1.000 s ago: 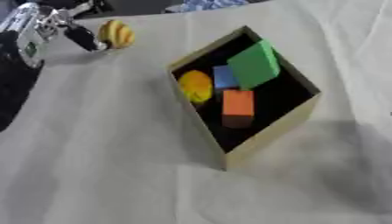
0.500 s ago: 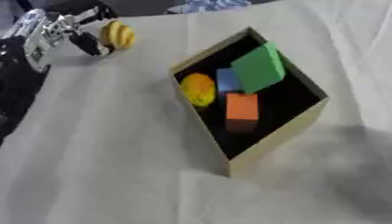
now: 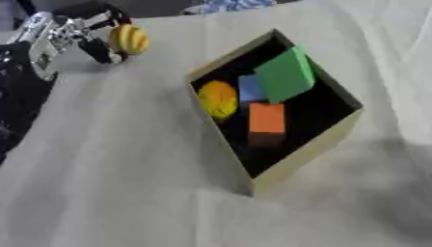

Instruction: Pick up objects on the table and place them in the box.

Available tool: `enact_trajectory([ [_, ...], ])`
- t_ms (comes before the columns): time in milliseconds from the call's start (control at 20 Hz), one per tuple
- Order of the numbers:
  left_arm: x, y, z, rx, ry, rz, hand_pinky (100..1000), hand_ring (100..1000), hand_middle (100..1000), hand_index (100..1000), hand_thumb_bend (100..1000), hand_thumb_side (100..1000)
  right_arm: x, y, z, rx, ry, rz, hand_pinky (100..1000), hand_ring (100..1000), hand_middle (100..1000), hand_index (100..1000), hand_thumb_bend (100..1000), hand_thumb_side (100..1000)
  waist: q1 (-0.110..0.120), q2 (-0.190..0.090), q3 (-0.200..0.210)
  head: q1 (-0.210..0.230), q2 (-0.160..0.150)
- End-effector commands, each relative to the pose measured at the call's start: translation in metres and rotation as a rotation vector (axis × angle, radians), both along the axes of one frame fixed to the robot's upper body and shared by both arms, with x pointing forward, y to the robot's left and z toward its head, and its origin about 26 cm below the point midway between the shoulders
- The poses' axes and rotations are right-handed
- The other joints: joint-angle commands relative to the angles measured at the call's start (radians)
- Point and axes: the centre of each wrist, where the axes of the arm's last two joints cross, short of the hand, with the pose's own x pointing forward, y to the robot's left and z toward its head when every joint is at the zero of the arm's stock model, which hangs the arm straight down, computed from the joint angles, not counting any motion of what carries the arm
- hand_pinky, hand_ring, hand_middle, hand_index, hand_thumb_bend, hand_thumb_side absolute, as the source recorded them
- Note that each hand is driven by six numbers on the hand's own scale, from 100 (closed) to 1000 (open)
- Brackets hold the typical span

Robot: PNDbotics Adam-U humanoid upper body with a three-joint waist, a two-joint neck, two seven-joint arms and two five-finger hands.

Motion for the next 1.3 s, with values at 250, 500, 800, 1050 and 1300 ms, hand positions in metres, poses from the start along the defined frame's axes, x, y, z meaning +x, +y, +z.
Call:
enact_trajectory([
  [250,-0.0121,0.0141,0.0332,-0.017,-0.11,0.029,847,824,788,881,321,100,-0.0027,-0.0003,0.0088,-0.031,-0.031,0.001,930,826,743,839,100,782,-0.009,-0.017,0.002,0.011,-0.017],
  [500,-0.0103,0.0146,0.0296,-0.017,-0.072,0.035,833,795,744,852,290,100,-0.0025,-0.0002,0.009,-0.03,-0.033,0.0,930,826,742,839,100,784,-0.012,-0.01,0.001,0.014,-0.023],
  [800,-0.0096,0.0127,0.0286,-0.018,-0.074,0.027,798,702,575,758,241,100,-0.0024,0.0,0.0092,-0.03,-0.035,0.0,930,826,742,839,100,786,-0.014,-0.004,0.002,0.017,-0.025],
  [1050,-0.0094,0.0109,0.0277,-0.009,-0.117,0.024,764,638,500,678,185,100,-0.0024,0.0,0.0093,-0.027,-0.036,-0.001,930,825,743,839,100,786,-0.013,-0.004,0.001,0.018,-0.026],
  [1300,-0.0094,0.0099,0.0277,-0.003,-0.178,0.021,750,615,479,650,140,100,-0.0023,0.0001,0.0095,-0.027,-0.036,0.001,930,825,743,839,100,784,-0.013,-0.006,0.0,0.018,-0.022],
])
